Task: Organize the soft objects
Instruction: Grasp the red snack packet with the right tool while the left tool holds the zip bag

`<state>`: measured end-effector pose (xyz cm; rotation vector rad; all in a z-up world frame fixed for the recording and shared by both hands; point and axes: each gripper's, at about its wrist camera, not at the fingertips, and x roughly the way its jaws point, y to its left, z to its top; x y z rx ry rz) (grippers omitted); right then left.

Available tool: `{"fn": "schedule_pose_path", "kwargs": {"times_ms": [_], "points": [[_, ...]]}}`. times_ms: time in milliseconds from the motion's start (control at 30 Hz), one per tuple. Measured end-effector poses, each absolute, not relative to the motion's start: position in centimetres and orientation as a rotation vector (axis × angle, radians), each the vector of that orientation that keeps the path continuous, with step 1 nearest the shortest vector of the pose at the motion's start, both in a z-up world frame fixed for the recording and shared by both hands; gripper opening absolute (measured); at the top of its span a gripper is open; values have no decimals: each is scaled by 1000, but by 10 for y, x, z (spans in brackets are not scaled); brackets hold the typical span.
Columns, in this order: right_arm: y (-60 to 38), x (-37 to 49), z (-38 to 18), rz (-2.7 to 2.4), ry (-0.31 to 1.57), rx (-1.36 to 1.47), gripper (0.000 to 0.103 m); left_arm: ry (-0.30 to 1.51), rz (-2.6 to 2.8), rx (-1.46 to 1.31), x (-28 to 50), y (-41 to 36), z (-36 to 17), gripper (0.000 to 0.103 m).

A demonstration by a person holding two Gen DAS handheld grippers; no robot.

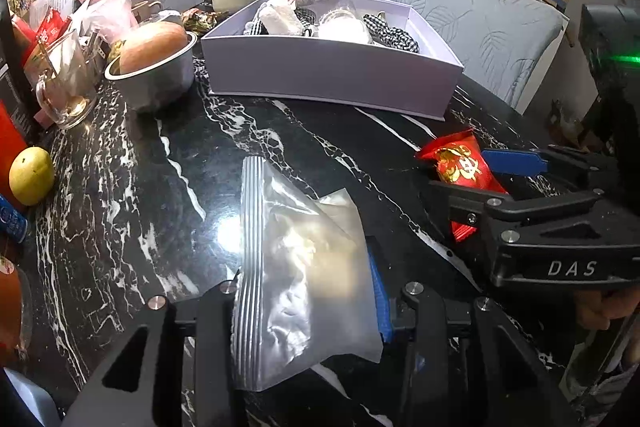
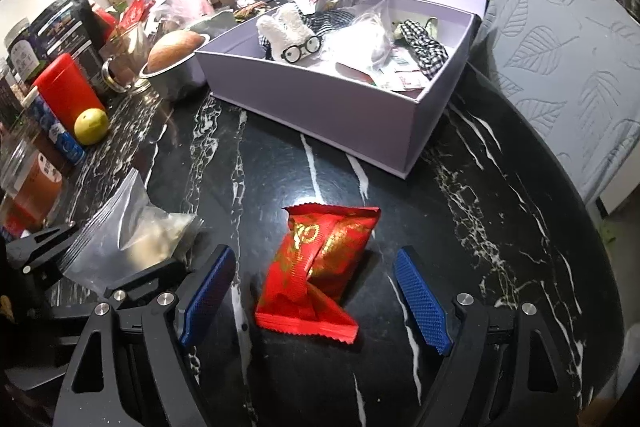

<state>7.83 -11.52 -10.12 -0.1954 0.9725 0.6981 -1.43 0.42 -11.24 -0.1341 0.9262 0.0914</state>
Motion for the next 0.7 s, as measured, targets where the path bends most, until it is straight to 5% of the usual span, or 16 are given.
{"fn": "schedule_pose_path", "kwargs": {"times_ms": [167,400,700], "points": [[-112,79,-103,715,972,-205,82,914,94,-194,-15,12,-111,40],[-111,74,-102,722,950,-211,41,929,83,-215,-13,14,-108,40],[-127,62,-101,707,953,-165,37,930,67,-236,-18,14,-108,39]]}}
